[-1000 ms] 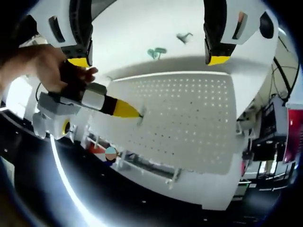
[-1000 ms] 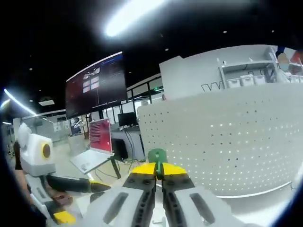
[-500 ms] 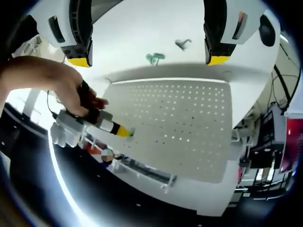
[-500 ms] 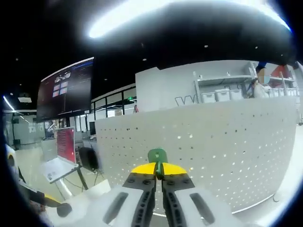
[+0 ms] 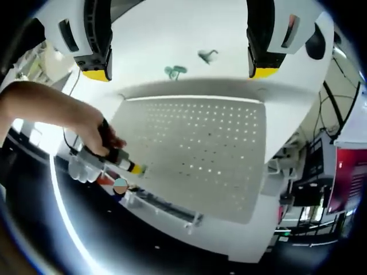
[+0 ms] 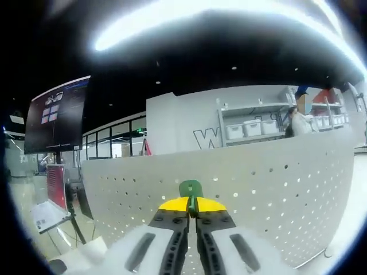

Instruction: Insert the hook assembly into the mounting plate slot until the hook locks in place.

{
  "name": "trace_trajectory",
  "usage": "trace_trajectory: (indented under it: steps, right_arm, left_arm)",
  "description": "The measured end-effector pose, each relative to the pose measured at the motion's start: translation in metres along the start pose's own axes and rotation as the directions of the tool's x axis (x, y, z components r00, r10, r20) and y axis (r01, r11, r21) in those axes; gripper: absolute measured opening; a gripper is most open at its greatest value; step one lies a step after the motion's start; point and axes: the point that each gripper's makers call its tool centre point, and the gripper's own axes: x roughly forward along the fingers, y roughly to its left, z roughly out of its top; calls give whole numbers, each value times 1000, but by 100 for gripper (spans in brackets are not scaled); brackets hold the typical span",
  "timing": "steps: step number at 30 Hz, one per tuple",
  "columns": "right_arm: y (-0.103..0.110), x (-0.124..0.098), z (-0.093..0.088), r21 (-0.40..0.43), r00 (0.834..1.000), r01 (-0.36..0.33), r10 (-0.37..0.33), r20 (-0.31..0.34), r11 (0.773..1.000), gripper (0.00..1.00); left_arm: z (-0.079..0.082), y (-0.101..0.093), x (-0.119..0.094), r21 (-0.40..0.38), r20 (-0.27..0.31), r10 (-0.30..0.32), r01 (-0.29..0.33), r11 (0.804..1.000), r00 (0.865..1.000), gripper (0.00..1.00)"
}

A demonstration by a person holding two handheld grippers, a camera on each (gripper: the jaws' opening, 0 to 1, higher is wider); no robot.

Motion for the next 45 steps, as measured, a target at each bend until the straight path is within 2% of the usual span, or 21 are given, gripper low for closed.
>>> trace_trajectory:
  steps: [10, 13, 17, 27, 29, 38, 39, 42, 45]
  right_arm:
    - [-23, 7, 5, -52, 998, 60, -59, 25, 997, 0]
    - [-28, 11, 9, -26, 997, 70, -69, 34, 997, 0]
    - [-23, 11, 6, -42, 997, 74, -73, 38, 996, 0]
    - [-21, 12, 2, -20, 992, 103, -101, 72, 994, 0]
    - [-22, 13, 1, -40, 991, 111, -108, 77, 993, 0]
    - [-23, 14, 2, -75, 993, 117, -114, 43, 990, 1]
    - [-22, 17, 1, -40, 994, 101, -100, 32, 994, 2]
    - [-20, 13, 3, -41, 996, 89, -88, 30, 995, 7]
    - [-22, 4, 18, -23, 991, 104, -102, 85, 994, 19]
  left_arm:
    - [-7, 3, 4, -13, -19, 3, -3, 1000, 1000, 100]
    - [-7, 5, 4, -11, -21, 10, -10, 1000, 1000, 100]
    - [-6, 6, 6, -15, -20, 9, -10, 1000, 1000, 100]
    - [-8, 13, 3, -25, -23, 21, -22, 999, 1000, 98]
    - [-9, 13, 3, -29, -24, 21, -22, 999, 999, 98]
    - [-11, 8, 4, -26, -26, 13, -13, 1000, 1000, 99]
    - [-12, 9, 3, -23, -29, 18, -18, 1000, 999, 100]
    - [-15, 11, 2, -26, -37, 24, -25, 999, 999, 100]
    - [-18, 12, 0, -26, -47, 35, -36, 999, 998, 100]
